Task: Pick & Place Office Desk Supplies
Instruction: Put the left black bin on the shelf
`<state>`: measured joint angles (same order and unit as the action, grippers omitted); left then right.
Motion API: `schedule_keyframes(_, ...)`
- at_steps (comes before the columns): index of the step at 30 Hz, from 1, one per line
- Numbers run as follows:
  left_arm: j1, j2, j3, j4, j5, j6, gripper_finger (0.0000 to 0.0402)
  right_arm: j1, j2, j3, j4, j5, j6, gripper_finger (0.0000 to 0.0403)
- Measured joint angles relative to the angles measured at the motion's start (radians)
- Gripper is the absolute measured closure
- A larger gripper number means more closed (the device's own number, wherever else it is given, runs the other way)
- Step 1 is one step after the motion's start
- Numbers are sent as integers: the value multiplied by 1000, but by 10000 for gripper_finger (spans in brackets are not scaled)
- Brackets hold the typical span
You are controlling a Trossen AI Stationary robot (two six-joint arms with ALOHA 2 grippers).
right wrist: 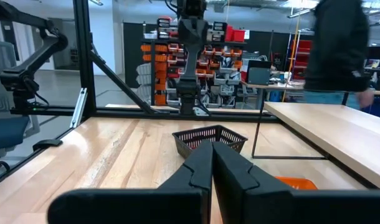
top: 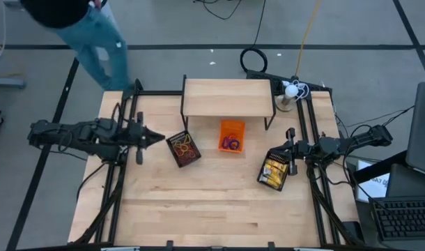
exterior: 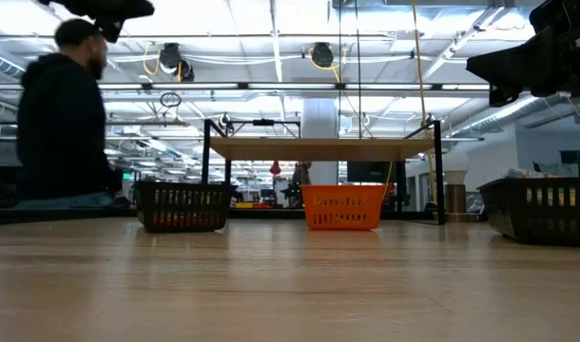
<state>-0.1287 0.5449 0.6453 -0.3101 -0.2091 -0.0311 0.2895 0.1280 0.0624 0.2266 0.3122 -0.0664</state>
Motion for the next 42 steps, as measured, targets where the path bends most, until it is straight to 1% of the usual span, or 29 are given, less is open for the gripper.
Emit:
schedule_keyframes(2,0,-29,0,-40,-26,-15,386,0,0,0,0,0,1,399)
schedule_keyframes(4,-1,-58,0,-61,-17,-16,397,0,0,0,0,0,0,399)
schedule_keyframes(9,-18,-135,-20,-59,-5,-29,394,0,0,0,0,0,1,399)
schedule_keyframes(11,-26,-172,-47,-51,-23,-39,399,0,0,0,0,0,1,399)
schedule_keyframes(14,-31,-232,-112,-40,-50,-54,396,0,0,0,0,0,1,399)
schedule_keyframes(23,-32,-429,-349,91,-80,-72,399,0,0,0,0,-1,2,399)
schedule_keyframes(28,-32,-514,-457,103,-81,-109,398,0,0,0,0,-3,6,399)
schedule_keyframes(31,-32,-540,-492,104,-66,-114,400,0,0,0,-4,-3,37,399)
schedule_keyframes(39,-32,-539,-556,105,-58,-133,397,0,-22,0,-18,-8,44,399)
schedule_keyframes(42,-35,-538,-562,135,-46,-133,400,0,-40,0,-39,-54,41,401)
